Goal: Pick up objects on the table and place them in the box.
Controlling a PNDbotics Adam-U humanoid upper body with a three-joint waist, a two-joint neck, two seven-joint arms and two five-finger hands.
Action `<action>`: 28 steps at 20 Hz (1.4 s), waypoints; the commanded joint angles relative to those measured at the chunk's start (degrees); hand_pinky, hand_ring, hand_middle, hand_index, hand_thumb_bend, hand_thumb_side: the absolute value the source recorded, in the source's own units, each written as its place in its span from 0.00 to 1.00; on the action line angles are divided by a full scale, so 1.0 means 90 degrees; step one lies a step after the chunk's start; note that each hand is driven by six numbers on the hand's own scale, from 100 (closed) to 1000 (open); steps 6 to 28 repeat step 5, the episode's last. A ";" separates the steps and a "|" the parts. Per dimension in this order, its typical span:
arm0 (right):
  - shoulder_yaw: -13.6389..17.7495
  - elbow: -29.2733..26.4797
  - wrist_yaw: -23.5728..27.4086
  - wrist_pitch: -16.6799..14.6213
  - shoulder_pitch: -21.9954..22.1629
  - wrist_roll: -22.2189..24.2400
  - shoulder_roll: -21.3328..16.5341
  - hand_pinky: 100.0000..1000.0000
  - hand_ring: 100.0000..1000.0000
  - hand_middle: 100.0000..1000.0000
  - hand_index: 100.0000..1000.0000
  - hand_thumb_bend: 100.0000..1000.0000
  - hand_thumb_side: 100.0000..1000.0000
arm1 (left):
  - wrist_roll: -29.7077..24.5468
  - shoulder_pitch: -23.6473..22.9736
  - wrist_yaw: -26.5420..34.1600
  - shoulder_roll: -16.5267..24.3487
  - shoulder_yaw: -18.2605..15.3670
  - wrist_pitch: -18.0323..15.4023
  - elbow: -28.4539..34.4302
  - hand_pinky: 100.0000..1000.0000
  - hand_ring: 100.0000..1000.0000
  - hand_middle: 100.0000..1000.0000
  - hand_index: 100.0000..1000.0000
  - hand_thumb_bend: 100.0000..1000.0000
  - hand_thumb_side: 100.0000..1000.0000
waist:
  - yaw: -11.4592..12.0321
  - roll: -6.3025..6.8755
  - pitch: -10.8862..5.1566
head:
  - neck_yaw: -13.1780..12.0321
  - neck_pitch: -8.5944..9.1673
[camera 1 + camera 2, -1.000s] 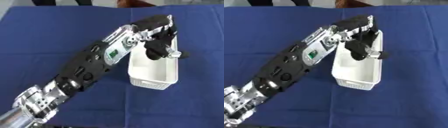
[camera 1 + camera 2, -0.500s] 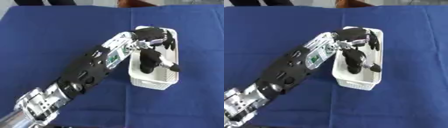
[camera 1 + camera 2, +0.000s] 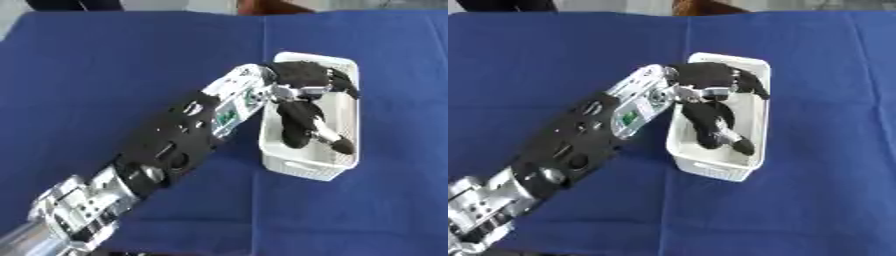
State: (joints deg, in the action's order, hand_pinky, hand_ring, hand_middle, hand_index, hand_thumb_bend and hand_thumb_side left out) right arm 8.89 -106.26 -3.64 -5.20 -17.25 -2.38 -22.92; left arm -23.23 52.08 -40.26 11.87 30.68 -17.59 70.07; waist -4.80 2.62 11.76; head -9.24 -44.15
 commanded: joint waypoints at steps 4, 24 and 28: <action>0.0057 -0.0098 0.0015 -0.0007 -0.0065 -0.0023 -0.0068 0.56 0.68 0.79 0.93 0.00 0.77 | -0.0018 0.0058 0.0203 0.0049 -0.0111 0.0032 0.0189 0.86 0.88 0.88 0.92 0.75 0.97 | 0.0026 -0.0049 -0.0074 | -0.0044 0.0004; 0.0059 -0.0097 0.0014 -0.0006 -0.0062 -0.0024 -0.0072 0.56 0.68 0.79 0.93 0.00 0.78 | -0.0030 0.0064 0.0306 0.0064 -0.0123 0.0054 0.0226 0.85 0.87 0.88 0.92 0.75 0.97 | 0.0033 -0.0046 -0.0077 | -0.0042 0.0004; 0.0059 -0.0097 0.0014 -0.0006 -0.0062 -0.0024 -0.0072 0.56 0.68 0.79 0.93 0.00 0.78 | -0.0030 0.0064 0.0306 0.0064 -0.0123 0.0054 0.0226 0.85 0.87 0.88 0.92 0.75 0.97 | 0.0033 -0.0046 -0.0077 | -0.0042 0.0004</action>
